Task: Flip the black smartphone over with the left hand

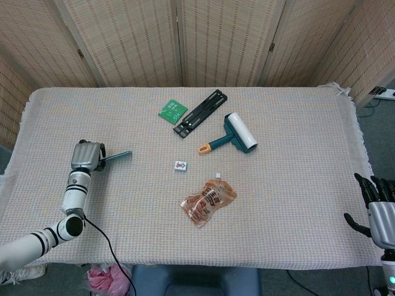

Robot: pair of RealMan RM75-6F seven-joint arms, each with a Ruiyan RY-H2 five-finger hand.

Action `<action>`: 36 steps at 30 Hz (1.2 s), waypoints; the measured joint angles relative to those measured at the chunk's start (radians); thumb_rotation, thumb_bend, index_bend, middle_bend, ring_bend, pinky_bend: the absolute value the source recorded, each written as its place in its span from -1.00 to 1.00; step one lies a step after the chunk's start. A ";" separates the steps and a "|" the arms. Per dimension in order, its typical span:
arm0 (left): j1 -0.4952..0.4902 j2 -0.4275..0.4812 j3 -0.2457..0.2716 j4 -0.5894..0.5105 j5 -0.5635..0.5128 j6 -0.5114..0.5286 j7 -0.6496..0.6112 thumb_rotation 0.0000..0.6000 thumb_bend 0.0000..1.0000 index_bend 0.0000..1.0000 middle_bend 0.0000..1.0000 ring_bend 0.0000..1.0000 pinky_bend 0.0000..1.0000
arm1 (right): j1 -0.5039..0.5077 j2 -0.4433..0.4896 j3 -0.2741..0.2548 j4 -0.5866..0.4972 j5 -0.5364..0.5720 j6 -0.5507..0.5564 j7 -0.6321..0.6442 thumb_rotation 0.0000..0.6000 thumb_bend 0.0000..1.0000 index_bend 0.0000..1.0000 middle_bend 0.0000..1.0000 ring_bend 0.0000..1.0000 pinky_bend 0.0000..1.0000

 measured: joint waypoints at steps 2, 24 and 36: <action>-0.017 0.007 -0.008 0.017 -0.022 -0.012 0.007 1.00 0.08 0.03 0.18 -0.26 -0.57 | 0.000 0.000 0.000 -0.001 0.001 0.000 -0.001 1.00 -0.72 -1.00 -0.63 -0.77 -0.76; 0.030 0.082 -0.011 -0.105 0.048 0.143 -0.082 1.00 -0.25 -0.71 -0.69 -0.80 -0.57 | 0.003 0.006 -0.007 0.011 -0.020 -0.013 0.031 1.00 -0.72 -1.00 -0.61 -0.77 -0.76; 0.321 0.254 0.147 -0.436 0.419 0.513 -0.254 1.00 -0.26 -0.67 -0.69 -0.80 -0.57 | 0.054 0.013 -0.019 0.077 -0.055 -0.094 0.186 1.00 -0.72 -1.00 -0.62 -0.77 -0.76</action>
